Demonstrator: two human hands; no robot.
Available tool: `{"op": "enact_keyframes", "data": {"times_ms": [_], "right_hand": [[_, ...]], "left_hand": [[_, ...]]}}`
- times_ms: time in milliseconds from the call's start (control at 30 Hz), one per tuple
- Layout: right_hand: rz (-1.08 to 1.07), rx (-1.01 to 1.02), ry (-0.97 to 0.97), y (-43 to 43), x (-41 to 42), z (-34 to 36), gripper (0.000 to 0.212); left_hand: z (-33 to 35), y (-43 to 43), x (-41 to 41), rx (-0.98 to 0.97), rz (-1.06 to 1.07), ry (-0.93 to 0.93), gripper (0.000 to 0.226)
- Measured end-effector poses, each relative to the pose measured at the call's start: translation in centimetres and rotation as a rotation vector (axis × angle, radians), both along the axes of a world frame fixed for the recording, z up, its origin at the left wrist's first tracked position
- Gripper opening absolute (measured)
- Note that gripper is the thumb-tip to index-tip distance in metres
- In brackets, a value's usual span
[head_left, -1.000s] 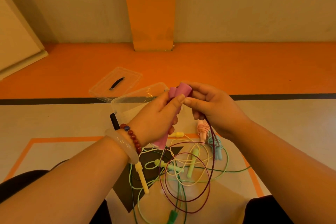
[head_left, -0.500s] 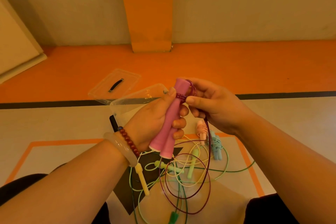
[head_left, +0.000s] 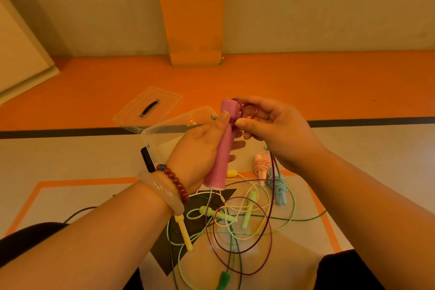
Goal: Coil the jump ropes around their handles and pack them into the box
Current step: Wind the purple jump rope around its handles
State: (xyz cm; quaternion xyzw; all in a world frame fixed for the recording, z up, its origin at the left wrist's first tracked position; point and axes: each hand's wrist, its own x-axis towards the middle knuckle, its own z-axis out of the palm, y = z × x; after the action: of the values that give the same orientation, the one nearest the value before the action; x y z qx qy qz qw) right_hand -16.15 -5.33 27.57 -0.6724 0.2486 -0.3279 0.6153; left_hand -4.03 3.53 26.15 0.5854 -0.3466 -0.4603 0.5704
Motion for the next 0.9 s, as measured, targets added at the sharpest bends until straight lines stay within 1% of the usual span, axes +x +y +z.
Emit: {"op": "enact_keyframes", "data": {"times_ms": [133,233,267,300,400,467,667,733,800,900], "right_hand": [[-0.063,-0.065,0.047,0.0,0.3,-0.3,0.041],[-0.080,-0.106,0.070,0.4,0.8,-0.7,0.040],[-0.086,-0.115,0.072,0.5,0.9,-0.8,0.040],[-0.095,-0.123,0.074,0.6,1.1,-0.8,0.040],[-0.106,-0.113,0.063,0.9,1.2,-0.6,0.040],[-0.097,-0.116,0.066,1.0,1.1,-0.4,0.041],[-0.002,-0.052,0.054,0.3,0.5,0.0,0.054],[0.023,-0.069,0.070,-0.1,0.2,0.0,0.057],[0.004,-0.133,0.143,-0.2,-0.2,0.0,0.056],[-0.041,-0.228,0.269,-0.3,-0.5,0.0,0.046]], "left_hand": [[-0.4,-0.1,-0.2,0.014,0.073,-0.081,0.035],[-0.4,-0.6,-0.7,-0.008,0.151,0.031,0.035],[-0.3,-0.7,-0.9,-0.014,0.167,0.043,0.035],[-0.2,-0.7,-1.1,-0.015,0.173,0.002,0.035],[-0.7,-0.6,-1.2,-0.052,0.180,-0.210,0.031],[-0.8,-0.5,-1.1,-0.078,0.186,-0.249,0.027],[-0.5,-0.5,-0.8,-0.102,0.180,-0.196,0.027],[-0.7,-0.6,-0.6,-0.096,0.168,-0.211,0.028],[-0.8,-0.6,-0.4,-0.109,0.144,-0.189,0.030],[-0.5,-0.6,-0.3,-0.118,0.133,-0.110,0.032]]}}
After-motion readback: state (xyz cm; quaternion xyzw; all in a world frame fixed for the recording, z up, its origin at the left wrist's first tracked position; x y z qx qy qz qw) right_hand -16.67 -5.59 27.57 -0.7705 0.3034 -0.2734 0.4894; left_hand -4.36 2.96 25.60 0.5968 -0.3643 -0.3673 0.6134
